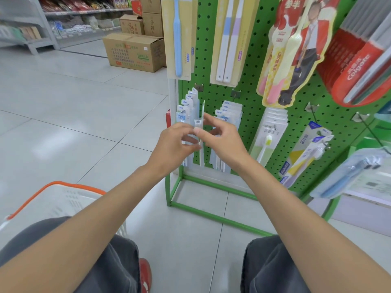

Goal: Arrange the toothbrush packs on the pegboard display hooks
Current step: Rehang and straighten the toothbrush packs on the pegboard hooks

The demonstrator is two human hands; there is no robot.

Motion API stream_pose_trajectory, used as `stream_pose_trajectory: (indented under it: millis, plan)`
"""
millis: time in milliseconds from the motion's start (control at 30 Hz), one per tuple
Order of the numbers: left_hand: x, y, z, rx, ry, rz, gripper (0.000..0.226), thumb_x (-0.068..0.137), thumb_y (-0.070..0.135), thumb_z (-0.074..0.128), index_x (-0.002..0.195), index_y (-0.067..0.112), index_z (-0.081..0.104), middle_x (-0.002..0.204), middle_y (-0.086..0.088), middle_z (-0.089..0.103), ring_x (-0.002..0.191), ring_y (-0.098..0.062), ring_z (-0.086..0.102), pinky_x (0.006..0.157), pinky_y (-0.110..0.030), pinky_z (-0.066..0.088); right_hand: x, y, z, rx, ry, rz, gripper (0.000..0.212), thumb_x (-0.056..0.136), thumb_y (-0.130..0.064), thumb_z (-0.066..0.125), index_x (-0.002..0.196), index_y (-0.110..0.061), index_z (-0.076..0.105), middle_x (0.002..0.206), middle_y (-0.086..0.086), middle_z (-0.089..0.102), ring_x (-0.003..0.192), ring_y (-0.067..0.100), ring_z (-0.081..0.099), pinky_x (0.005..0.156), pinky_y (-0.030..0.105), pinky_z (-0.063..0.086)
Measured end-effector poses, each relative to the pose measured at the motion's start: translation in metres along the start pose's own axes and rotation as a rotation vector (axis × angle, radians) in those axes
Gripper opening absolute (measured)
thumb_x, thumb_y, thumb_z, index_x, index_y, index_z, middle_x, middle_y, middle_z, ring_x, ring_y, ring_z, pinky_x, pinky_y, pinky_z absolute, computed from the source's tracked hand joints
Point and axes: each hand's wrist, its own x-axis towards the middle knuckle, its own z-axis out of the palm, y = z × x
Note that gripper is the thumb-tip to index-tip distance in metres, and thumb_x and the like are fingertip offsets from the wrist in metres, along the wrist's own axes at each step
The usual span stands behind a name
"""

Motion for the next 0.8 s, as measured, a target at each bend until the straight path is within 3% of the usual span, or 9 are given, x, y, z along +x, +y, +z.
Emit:
stream_pose_trajectory:
  millis: [67, 133, 200, 267, 333, 433, 500, 667, 800]
  plan:
    - [0.0, -0.002, 0.003, 0.002, -0.027, 0.048, 0.039, 0.079, -0.002, 0.077, 0.115, 0.011, 0.071, 0.111, 0.003, 0.062, 0.086, -0.006, 0.068, 0.081, -0.017, 0.055, 0.006, 0.002, -0.001, -0.021, 0.014, -0.017, 0.027, 0.097, -0.028, 0.056, 0.118, -0.013, 0.066, 0.084, -0.013, 0.057, 0.075, 0.007, 0.052, 0.074, 0.036, 0.05]
    - [0.001, -0.002, 0.005, -0.016, -0.037, 0.048, 0.041, 0.082, -0.003, 0.073, 0.12, 0.009, 0.069, 0.116, 0.004, 0.062, 0.089, -0.005, 0.067, 0.082, -0.015, 0.054, 0.014, 0.007, 0.0, -0.029, 0.089, 0.007, 0.03, 0.099, -0.024, 0.05, 0.093, 0.002, 0.064, 0.074, 0.002, 0.053, 0.07, 0.015, 0.048, 0.079, 0.054, 0.052]
    - [0.004, -0.007, 0.007, -0.013, 0.045, 0.0, 0.035, 0.086, -0.004, 0.067, 0.117, 0.011, 0.07, 0.115, 0.003, 0.064, 0.087, -0.004, 0.066, 0.081, -0.014, 0.053, 0.019, 0.008, 0.001, -0.054, 0.147, 0.021, 0.032, 0.099, -0.022, 0.049, 0.087, 0.006, 0.059, 0.068, 0.007, 0.048, 0.066, 0.017, 0.045, 0.078, 0.058, 0.052]
    - [0.009, -0.016, 0.006, 0.02, 0.177, -0.087, 0.035, 0.09, -0.004, 0.057, 0.117, 0.015, 0.068, 0.116, 0.003, 0.062, 0.089, -0.006, 0.063, 0.084, -0.02, 0.053, 0.021, 0.008, 0.001, -0.107, 0.191, -0.005, 0.027, 0.097, -0.02, 0.054, 0.074, -0.005, 0.057, 0.058, -0.001, 0.044, 0.055, 0.008, 0.039, 0.062, 0.043, 0.053]
    - [0.013, -0.025, 0.004, 0.047, 0.245, -0.164, 0.042, 0.093, -0.005, 0.048, 0.129, 0.016, 0.057, 0.126, 0.0, 0.053, 0.099, -0.008, 0.058, 0.092, -0.026, 0.05, 0.025, 0.007, 0.001, -0.225, 0.195, -0.05, 0.031, 0.094, -0.016, 0.057, 0.064, -0.016, 0.049, 0.05, -0.008, 0.039, 0.045, 0.006, 0.032, 0.052, 0.028, 0.037]
    - [0.023, -0.033, 0.003, -0.017, 0.162, -0.289, 0.054, 0.099, 0.003, 0.043, 0.149, 0.017, 0.031, 0.15, -0.003, 0.032, 0.123, -0.013, 0.047, 0.102, -0.028, 0.043, 0.033, 0.011, 0.004, -0.383, 0.176, -0.072, 0.021, 0.093, -0.012, 0.054, 0.073, -0.006, 0.056, 0.053, 0.0, 0.044, 0.05, 0.012, 0.034, 0.057, 0.033, 0.043]
    - [0.03, -0.037, 0.006, -0.071, 0.092, -0.323, 0.057, 0.101, 0.007, 0.042, 0.153, 0.019, 0.022, 0.155, 0.0, 0.028, 0.132, -0.014, 0.043, 0.105, -0.028, 0.04, 0.041, 0.015, 0.007, -0.426, 0.162, -0.045, 0.027, 0.094, -0.009, 0.05, 0.067, -0.008, 0.045, 0.054, 0.001, 0.041, 0.051, 0.015, 0.032, 0.055, 0.034, 0.037]
    - [0.037, -0.044, 0.011, -0.165, 0.062, -0.284, 0.052, 0.098, -0.007, 0.034, 0.139, 0.026, 0.038, 0.115, 0.028, 0.048, 0.103, 0.009, 0.052, 0.08, -0.002, 0.043, 0.057, 0.018, 0.019, -0.487, 0.118, 0.026, 0.036, 0.093, -0.003, 0.047, 0.062, -0.013, 0.03, 0.057, 0.002, 0.033, 0.052, 0.016, 0.027, 0.052, 0.029, 0.026]
    - [0.044, -0.051, 0.01, -0.157, 0.048, -0.269, 0.053, 0.1, 0.0, 0.038, 0.147, 0.024, 0.032, 0.138, 0.009, 0.048, 0.117, -0.008, 0.052, 0.092, -0.017, 0.045, 0.065, 0.017, 0.025, -0.494, 0.115, 0.07, 0.04, 0.093, -0.002, 0.045, 0.059, -0.014, 0.028, 0.057, 0.0, 0.032, 0.051, 0.014, 0.029, 0.048, 0.029, 0.022]
